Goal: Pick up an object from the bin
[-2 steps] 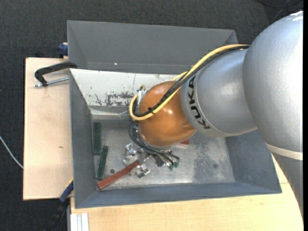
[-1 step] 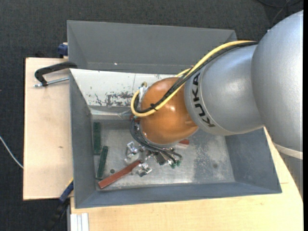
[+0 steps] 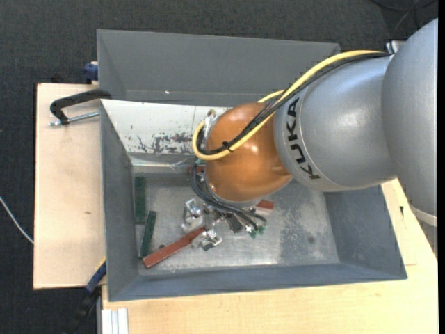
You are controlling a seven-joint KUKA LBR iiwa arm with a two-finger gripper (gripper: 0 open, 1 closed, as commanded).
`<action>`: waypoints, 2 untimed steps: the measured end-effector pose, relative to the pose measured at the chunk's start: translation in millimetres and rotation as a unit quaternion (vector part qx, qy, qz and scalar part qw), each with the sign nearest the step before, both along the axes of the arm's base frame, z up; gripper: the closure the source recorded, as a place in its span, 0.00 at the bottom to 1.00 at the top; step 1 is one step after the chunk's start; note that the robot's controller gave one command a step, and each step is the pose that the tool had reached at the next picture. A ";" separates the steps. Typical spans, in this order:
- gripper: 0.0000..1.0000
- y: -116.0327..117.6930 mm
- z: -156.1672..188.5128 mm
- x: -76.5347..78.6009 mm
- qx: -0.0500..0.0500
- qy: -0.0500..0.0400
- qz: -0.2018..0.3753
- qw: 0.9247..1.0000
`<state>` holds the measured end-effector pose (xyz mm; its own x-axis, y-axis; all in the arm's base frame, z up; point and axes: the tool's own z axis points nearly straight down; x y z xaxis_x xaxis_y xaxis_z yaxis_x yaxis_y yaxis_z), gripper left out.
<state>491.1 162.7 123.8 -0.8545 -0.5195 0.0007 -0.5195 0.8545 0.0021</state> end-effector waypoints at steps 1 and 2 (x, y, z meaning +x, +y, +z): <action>1.00 0.7 17.4 1.6 0.001 -0.004 0.000 1.000; 1.00 1.1 26.0 2.0 0.001 -0.005 0.000 1.000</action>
Offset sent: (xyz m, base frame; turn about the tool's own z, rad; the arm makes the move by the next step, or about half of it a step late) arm -0.0002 -0.0001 0.0205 0.0000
